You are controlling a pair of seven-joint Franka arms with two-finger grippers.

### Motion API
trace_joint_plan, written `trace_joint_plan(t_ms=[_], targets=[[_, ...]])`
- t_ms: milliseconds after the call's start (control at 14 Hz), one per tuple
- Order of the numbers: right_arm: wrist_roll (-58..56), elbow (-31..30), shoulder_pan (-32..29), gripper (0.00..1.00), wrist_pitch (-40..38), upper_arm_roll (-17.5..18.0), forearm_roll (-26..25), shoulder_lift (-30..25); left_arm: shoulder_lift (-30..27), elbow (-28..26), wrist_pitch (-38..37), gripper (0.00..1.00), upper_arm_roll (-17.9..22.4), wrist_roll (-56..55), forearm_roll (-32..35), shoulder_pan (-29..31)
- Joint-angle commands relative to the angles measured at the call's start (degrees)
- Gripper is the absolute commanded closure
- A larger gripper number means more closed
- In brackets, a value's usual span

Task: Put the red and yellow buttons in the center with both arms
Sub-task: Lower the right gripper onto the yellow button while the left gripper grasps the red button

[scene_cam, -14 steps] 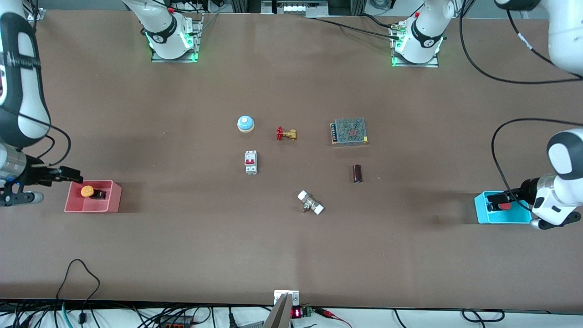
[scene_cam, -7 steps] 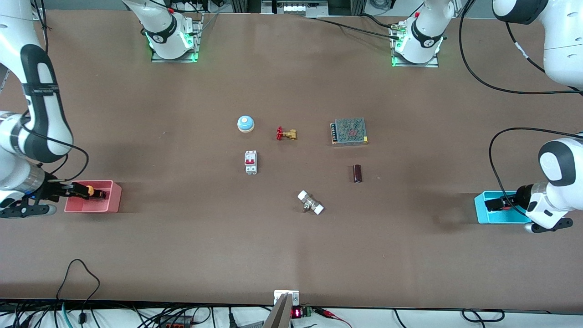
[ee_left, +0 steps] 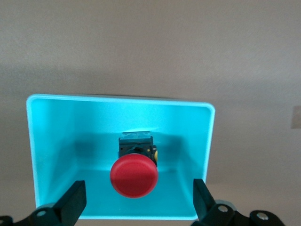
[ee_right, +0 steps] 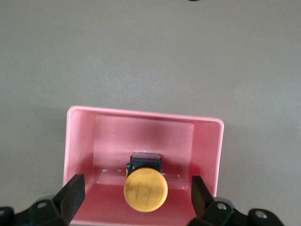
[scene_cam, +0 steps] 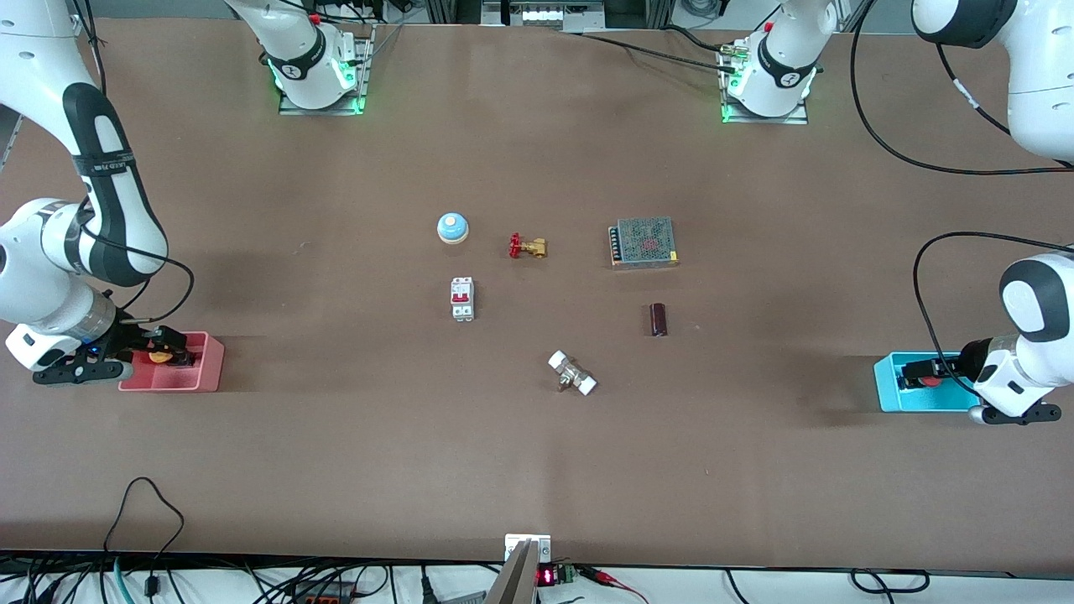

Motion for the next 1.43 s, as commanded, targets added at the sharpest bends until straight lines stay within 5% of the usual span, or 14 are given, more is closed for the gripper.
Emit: trace_joint_plan(t_ms=[0,714,1071,1357], targets=[[1.0,-2.8,-0.9,0.00,2.1,0.9,-0.9,-1.8,1.2,1.6,0.0,0.00,-0.2,1.7,1.8,0.3],[1.0,-2.4,-1.8,0.00,6.1,1.1,-2.3,1.5,3.4,1.7,1.7,0.01,0.7,2.8,1.8,0.2],[1.0,-2.4,-2.5,0.02,6.0,2.1,-2.2,1.7,3.5,1.7,1.6,0.30,0.7,2.7,4.0,-0.1],[0.2,-2.3,-2.5,0.29,5.9,2.2,-2.3,1.7,3.5,1.7,1.6,0.47,0.7,2.6,4.1,-0.4]])
